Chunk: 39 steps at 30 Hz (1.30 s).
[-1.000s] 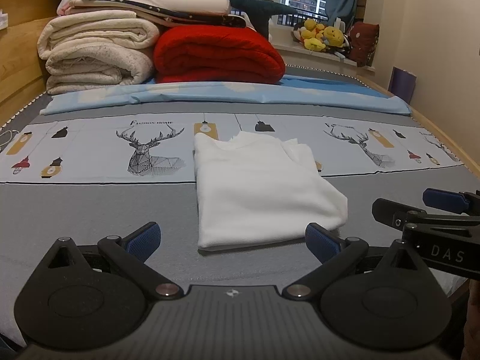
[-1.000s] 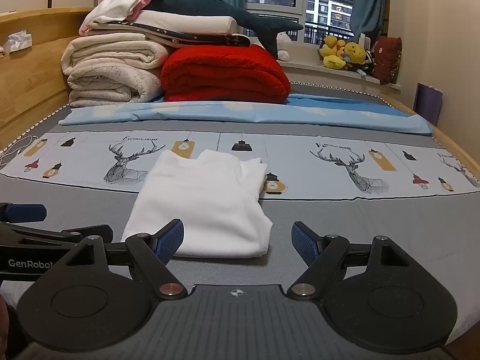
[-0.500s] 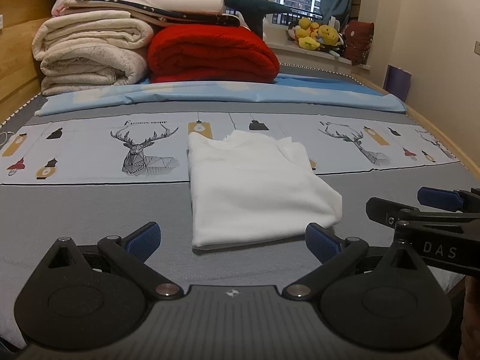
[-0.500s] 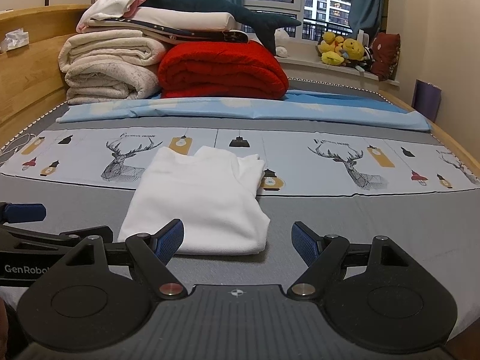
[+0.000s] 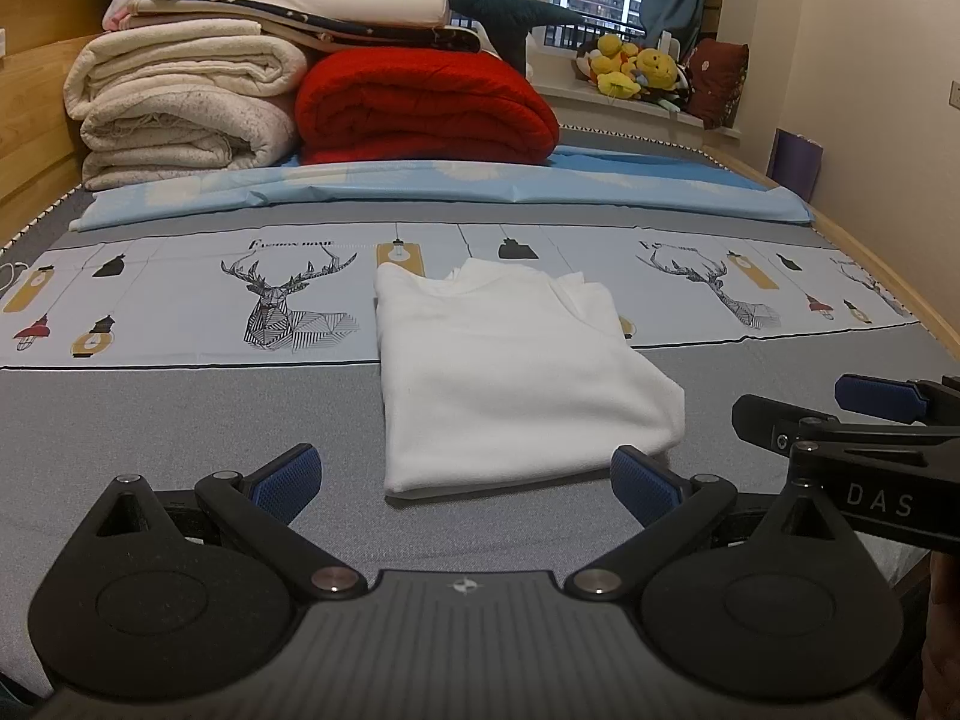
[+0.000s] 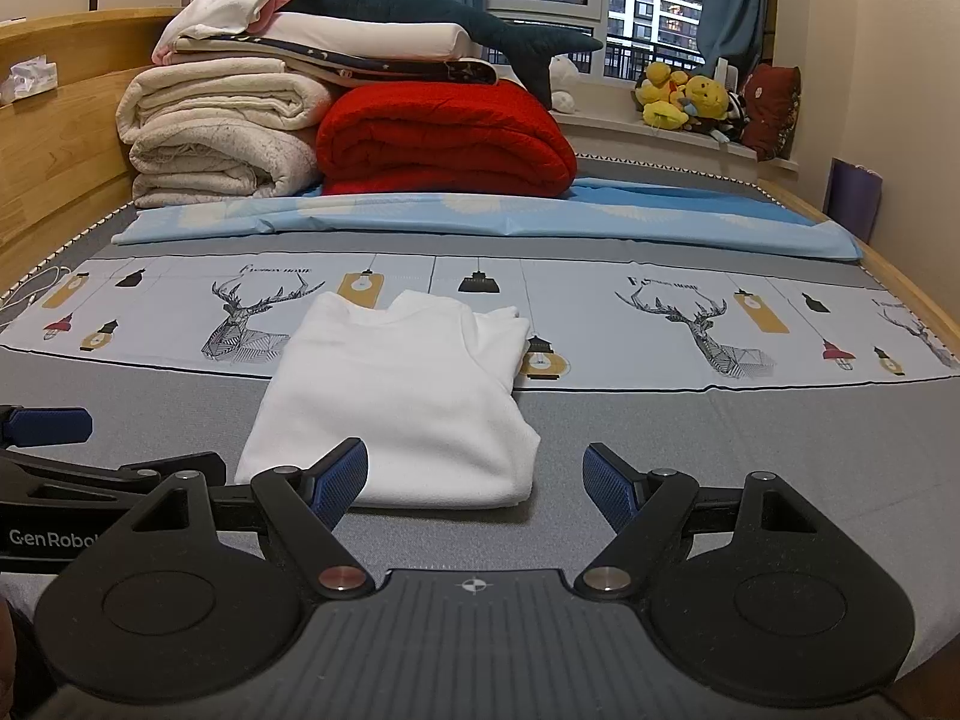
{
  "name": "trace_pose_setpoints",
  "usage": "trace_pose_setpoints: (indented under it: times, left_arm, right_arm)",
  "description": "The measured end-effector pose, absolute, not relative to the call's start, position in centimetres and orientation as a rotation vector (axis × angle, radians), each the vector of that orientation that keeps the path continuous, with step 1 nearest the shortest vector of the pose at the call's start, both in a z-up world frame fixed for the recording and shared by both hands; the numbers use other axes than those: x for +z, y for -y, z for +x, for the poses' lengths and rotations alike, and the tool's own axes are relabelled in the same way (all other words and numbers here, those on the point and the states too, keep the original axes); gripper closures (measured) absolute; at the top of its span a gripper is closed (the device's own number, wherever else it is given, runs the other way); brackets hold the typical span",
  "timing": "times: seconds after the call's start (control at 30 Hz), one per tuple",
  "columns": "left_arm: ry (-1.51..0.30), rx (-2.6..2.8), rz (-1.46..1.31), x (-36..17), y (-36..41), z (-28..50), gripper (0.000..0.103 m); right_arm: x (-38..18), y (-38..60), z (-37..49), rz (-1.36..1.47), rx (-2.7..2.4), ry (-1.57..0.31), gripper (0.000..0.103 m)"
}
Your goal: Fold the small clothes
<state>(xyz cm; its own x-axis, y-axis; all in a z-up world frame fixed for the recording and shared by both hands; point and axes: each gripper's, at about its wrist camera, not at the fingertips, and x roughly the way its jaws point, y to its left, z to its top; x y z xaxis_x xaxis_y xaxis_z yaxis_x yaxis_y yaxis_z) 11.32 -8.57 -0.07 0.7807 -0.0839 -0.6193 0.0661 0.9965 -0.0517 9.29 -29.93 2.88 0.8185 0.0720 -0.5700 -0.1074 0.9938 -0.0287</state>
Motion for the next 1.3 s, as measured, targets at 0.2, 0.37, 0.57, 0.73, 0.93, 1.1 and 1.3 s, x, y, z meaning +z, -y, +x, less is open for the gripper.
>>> trace_pose_setpoints:
  times: [0.2,0.37,0.57,0.73,0.93,1.1,1.3]
  left_arm:
    - [-0.671,-0.081,-0.030,-0.18,8.56,11.32,0.000]
    - [-0.673,-0.080,-0.031,-0.29,8.52,11.36,0.000]
    - [-0.675,-0.081,-0.032,-0.38,8.44,11.37,0.000]
    - [-0.677,-0.081,-0.033,-0.48,8.43,11.37,0.000]
    - [-0.679,-0.081,-0.034,-0.57,8.39,11.34,0.000]
    - [-0.681,-0.082,-0.034,-0.72,8.36,11.36,0.000]
    - [-0.681,-0.083,-0.035,-0.71,8.34,11.35,0.000]
  right_arm:
    - [2.74,29.86,9.24,-0.066,0.097,-0.604,0.023]
    - [2.70,29.84,9.23,-0.066,0.097,-0.605,0.023]
    - [2.66,29.82,9.20,-0.067,0.098,-0.606,0.023]
    - [2.69,29.81,9.22,-0.066,0.097,-0.607,0.023]
    - [2.60,29.86,9.22,-0.066,0.098,-0.608,0.023]
    - [2.61,29.86,9.22,-0.067,0.097,-0.609,0.023]
    - [2.61,29.87,9.21,-0.067,0.098,-0.609,0.023]
